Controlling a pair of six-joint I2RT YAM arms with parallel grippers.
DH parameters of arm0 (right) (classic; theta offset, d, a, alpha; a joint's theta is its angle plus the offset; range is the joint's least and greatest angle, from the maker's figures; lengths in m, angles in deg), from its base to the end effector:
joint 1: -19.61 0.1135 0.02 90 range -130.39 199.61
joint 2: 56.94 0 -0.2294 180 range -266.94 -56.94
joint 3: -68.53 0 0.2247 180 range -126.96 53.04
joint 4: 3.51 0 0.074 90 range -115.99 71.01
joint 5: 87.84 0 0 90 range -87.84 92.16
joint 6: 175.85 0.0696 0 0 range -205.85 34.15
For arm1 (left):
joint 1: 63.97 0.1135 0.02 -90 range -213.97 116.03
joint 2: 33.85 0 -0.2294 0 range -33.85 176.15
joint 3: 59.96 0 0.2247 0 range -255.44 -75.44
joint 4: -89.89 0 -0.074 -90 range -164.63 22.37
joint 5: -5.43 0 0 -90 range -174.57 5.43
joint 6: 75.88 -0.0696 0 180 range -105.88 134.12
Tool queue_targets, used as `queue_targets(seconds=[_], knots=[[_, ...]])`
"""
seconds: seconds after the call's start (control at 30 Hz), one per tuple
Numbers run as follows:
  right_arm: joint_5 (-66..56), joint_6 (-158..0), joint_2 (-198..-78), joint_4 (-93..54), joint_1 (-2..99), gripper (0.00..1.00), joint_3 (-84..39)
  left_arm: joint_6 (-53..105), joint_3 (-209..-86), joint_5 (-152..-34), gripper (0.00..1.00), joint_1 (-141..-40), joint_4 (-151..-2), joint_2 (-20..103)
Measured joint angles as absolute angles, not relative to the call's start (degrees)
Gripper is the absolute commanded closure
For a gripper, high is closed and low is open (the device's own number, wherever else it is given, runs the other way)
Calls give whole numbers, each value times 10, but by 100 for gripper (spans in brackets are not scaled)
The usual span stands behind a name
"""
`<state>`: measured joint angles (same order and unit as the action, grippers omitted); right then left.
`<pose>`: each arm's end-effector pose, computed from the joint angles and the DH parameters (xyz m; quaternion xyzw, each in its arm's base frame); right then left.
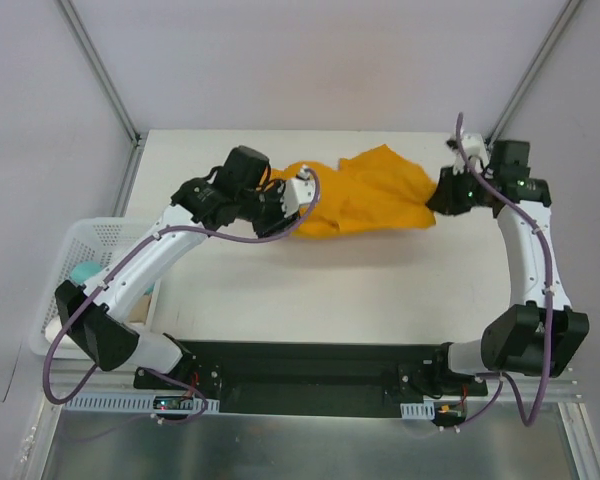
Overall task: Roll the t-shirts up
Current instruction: Flatten out the T-shirt at the center of the board.
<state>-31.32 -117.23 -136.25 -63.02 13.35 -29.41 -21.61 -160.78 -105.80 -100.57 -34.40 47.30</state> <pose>0.2927 0.0065 0.3243 -0.3063 0.8241 0.1196 0.4613 0.2327 -0.2042 0.3341 0.5844 0.6578 -0.1675 0.4447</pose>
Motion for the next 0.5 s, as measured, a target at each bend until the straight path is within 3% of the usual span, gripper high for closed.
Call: queue_targets(seconds=[0.1, 0.2, 0.4, 0.5], knots=[[-279, -1223, -1364, -696, 122, 56, -176, -181, -1518, -1071, 32, -1007, -320, 450], [-267, -1256, -1370, -773, 113, 49, -151, -159, -1460, -1077, 28, -1007, -297, 418], [-301, -1326, -1395, -827, 121, 50, -265, -134, -1444, -1080, 19, -998, -294, 361], [-321, -1351, -1473, -833, 132, 49, -338, -103, -1444, -1081, 18, -962, -299, 368]])
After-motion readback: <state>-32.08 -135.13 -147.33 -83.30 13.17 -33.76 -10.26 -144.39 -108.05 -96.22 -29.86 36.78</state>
